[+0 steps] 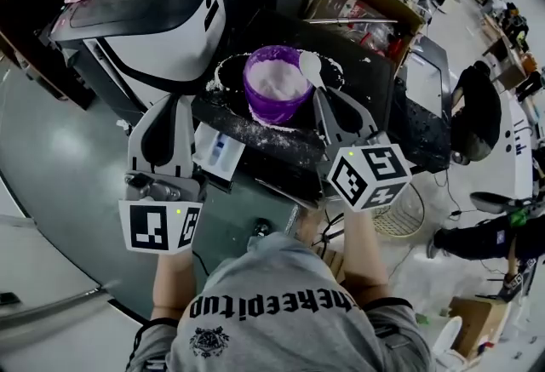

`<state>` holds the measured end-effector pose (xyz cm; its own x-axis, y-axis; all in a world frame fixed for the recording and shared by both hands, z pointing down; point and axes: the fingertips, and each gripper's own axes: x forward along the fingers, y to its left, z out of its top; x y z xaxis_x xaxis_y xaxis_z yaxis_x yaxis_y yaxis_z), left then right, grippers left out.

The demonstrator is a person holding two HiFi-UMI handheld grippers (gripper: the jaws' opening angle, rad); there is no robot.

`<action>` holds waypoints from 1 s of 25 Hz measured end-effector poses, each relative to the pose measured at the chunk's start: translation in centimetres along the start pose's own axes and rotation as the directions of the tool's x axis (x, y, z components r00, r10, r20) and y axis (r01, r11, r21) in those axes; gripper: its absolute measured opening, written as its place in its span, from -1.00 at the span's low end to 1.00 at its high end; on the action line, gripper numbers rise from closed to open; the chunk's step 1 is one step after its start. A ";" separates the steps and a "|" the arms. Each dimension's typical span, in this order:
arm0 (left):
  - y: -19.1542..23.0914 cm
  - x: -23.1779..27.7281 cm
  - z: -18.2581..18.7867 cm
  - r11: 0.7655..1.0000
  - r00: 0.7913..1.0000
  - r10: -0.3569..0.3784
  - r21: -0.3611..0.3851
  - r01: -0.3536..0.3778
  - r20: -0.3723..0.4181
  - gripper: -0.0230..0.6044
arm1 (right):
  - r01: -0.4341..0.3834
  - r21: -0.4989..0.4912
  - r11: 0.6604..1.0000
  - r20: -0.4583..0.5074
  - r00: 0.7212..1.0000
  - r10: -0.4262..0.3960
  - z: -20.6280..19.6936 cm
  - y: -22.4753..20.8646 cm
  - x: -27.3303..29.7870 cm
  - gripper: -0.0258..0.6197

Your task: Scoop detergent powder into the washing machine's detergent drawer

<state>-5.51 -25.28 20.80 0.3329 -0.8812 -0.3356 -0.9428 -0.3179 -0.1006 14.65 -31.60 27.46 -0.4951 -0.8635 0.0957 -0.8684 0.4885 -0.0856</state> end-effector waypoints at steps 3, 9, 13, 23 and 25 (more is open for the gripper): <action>0.6 0.0 -0.9 1.000 1.000 0.025 0.007 -0.025 -0.018 -0.92 | -0.047 0.006 0.999 -0.094 0.994 0.047 -1.5 -0.4 2.2 -0.90; 1.6 -0.3 -1.9 0.997 0.996 0.074 0.020 -0.073 -0.044 -0.92 | -0.139 0.010 0.990 -0.304 0.943 0.135 -4.2 -1.2 6.1 -0.90; 1.9 -0.5 -2.3 0.995 0.994 0.095 0.029 -0.094 -0.054 -0.92 | -0.189 -0.013 0.982 -0.454 0.876 0.163 -6.0 -1.8 7.9 -0.90; 2.3 -1.0 -3.0 0.992 0.990 0.123 0.042 -0.120 -0.074 -0.92 | -0.286 0.004 0.958 -0.693 0.690 0.208 -8.8 -2.5 11.3 -0.90; 2.4 -1.1 -3.1 0.991 0.989 0.127 0.043 -0.124 -0.076 -0.92 | -0.294 0.019 0.956 -0.719 0.660 0.217 -9.2 -2.6 11.9 -0.90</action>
<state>-8.11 -26.16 23.82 0.2105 -0.9386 -0.2732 -0.9768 -0.1906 -0.0978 10.78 -42.01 37.98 -0.5348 -0.3734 0.7580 -0.6836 0.7185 -0.1283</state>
